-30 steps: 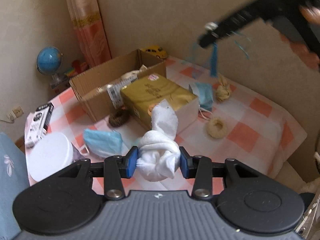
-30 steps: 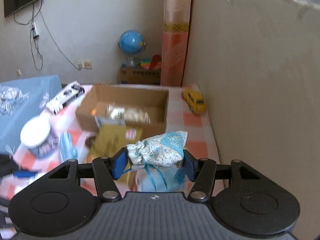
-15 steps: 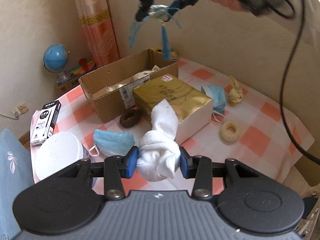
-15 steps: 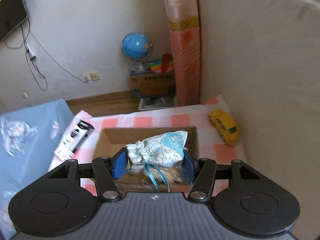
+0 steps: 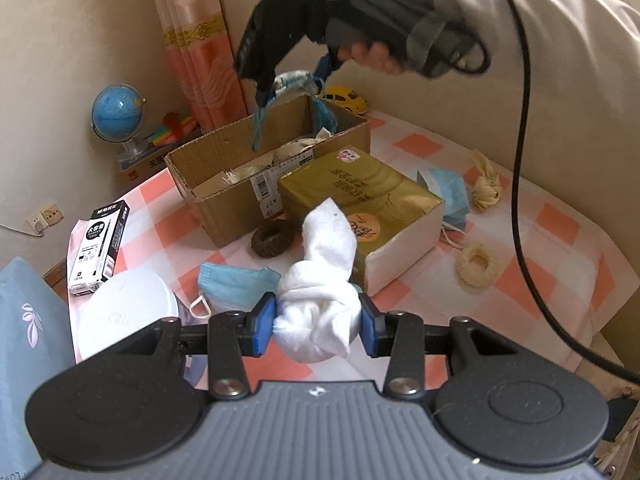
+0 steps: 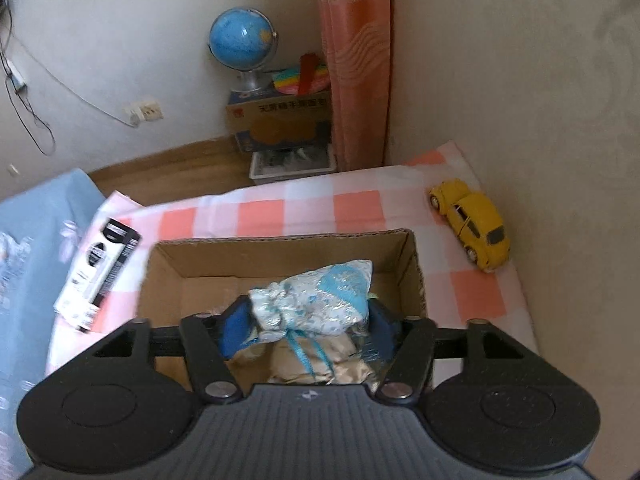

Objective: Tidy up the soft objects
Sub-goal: 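Carry the blue sachet into the box and open the right tool while the left tool holds the cloth, then carry the white cloth bundle into the box and open the left tool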

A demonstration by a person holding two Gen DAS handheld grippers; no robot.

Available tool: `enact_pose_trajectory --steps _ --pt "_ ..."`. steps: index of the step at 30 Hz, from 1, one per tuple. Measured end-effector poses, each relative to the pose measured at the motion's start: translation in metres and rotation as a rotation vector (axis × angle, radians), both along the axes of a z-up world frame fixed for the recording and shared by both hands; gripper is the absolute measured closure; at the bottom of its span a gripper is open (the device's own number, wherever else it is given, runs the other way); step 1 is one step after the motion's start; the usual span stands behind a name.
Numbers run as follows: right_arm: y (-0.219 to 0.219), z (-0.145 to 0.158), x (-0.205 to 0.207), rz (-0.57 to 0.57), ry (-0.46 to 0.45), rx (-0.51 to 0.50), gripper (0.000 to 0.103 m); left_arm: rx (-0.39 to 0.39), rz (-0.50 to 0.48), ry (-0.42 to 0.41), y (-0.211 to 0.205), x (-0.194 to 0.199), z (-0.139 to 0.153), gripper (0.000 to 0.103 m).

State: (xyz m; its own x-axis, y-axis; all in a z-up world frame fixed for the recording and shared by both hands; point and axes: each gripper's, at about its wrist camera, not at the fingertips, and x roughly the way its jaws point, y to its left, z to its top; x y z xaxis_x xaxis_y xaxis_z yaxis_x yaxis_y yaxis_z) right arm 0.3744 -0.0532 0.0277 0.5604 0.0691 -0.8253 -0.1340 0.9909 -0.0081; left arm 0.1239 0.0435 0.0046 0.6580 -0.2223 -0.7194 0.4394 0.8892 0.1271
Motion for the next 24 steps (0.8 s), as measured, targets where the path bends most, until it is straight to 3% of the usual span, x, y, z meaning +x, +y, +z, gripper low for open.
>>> enact_pose_trajectory --steps 2,4,14,24 --pt "0.000 -0.002 -0.001 0.010 -0.021 -0.017 0.009 0.001 0.000 0.000 0.000 0.002 0.000 0.062" --pt "-0.003 -0.001 -0.004 0.019 -0.038 -0.013 0.005 0.002 -0.002 0.000 0.000 0.004 0.001 0.062" --pt "-0.030 0.014 -0.043 0.053 -0.096 -0.034 0.000 -0.003 -0.048 0.002 -0.001 0.031 0.011 0.062" --pt "-0.079 0.010 -0.115 0.012 -0.137 0.009 0.000 0.020 -0.106 -0.037 -0.004 0.101 0.035 0.062"
